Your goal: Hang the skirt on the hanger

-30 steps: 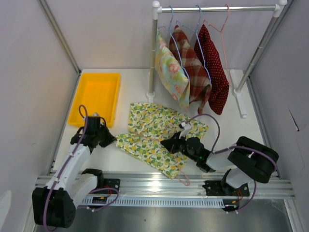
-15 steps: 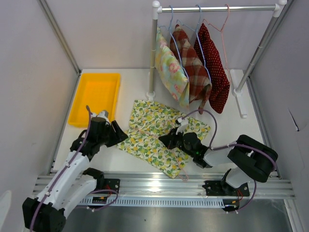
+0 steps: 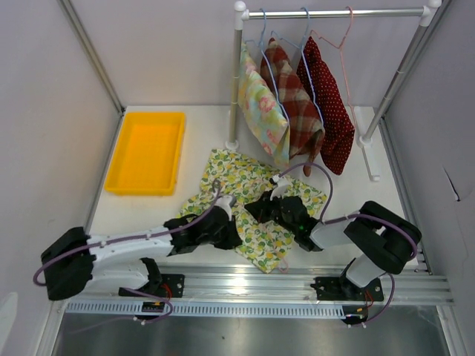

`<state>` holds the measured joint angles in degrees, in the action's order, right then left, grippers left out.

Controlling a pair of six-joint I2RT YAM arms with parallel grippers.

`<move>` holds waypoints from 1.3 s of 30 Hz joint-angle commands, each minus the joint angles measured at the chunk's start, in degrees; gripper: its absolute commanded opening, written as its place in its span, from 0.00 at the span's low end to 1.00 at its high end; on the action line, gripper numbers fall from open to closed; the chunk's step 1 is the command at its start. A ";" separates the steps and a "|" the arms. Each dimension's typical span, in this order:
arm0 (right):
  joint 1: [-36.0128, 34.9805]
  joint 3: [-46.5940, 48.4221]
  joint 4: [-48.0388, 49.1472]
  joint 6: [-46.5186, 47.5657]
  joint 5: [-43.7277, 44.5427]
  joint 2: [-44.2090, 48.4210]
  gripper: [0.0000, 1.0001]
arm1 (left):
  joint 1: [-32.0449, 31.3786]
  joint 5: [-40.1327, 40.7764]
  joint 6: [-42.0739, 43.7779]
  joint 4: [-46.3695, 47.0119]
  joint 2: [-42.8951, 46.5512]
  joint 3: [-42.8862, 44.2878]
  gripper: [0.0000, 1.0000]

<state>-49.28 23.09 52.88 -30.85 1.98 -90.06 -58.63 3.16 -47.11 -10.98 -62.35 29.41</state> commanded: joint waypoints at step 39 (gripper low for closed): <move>6.83 -1.03 -18.96 9.32 8.04 9.11 0.00 | -13.53 2.73 -16.96 -7.91 -7.09 -2.69 0.00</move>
<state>-43.55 23.14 43.05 -26.24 4.78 -81.49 -71.66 6.28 -63.11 -13.91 -71.29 27.53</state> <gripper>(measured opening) 0.074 0.004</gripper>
